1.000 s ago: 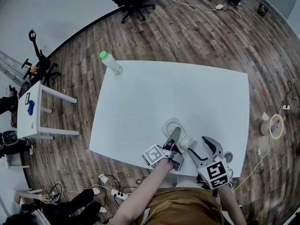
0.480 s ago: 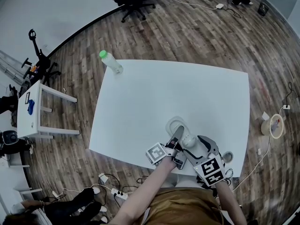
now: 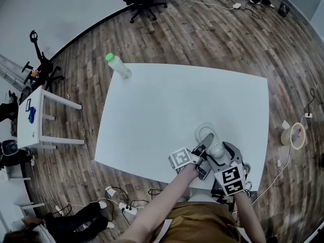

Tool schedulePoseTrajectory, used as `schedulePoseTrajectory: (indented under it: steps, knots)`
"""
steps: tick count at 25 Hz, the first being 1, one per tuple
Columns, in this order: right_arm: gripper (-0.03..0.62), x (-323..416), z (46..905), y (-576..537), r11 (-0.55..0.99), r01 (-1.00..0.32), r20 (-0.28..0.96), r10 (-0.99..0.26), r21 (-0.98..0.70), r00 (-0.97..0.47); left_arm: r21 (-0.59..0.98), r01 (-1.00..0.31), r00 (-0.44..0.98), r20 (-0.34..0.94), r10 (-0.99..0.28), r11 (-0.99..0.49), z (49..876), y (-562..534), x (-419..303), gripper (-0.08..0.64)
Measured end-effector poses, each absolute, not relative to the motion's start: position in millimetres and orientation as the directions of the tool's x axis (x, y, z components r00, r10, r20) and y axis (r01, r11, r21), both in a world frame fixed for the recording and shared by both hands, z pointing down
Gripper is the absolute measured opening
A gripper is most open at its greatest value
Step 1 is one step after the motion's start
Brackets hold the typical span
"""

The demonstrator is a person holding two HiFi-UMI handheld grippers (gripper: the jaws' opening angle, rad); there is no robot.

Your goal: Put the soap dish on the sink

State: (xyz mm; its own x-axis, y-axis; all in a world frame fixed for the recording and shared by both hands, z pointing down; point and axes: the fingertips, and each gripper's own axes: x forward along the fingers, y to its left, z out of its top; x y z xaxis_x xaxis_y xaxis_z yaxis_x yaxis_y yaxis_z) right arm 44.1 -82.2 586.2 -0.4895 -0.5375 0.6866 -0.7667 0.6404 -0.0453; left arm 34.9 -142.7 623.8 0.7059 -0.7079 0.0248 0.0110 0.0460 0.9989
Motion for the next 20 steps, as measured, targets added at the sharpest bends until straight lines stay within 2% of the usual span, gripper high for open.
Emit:
schedulePoseTrajectory:
  steps: [10,13,20]
  knots:
    - [0.295,46.4,602.4,-78.7,0.652,-0.755,0.707,-0.564,0.064,-0.427,1.0,0.025,0.734,-0.008,-0.679,0.016,630.3,-142.3,39.1,0.16]
    - [0.295,47.8,605.6,-78.5,0.645,-0.761,0.705,-0.574,0.075,-0.417,0.998,0.053,0.731,-0.026,-0.682,0.019,625.7,-142.9,40.7,0.16]
    - [0.295,48.8,607.2,-77.0,0.654,-0.75,0.707,-0.575,0.096,-0.411,0.999,0.031,0.73,-0.009,-0.684,0.019,628.8,-142.1,38.6,0.161]
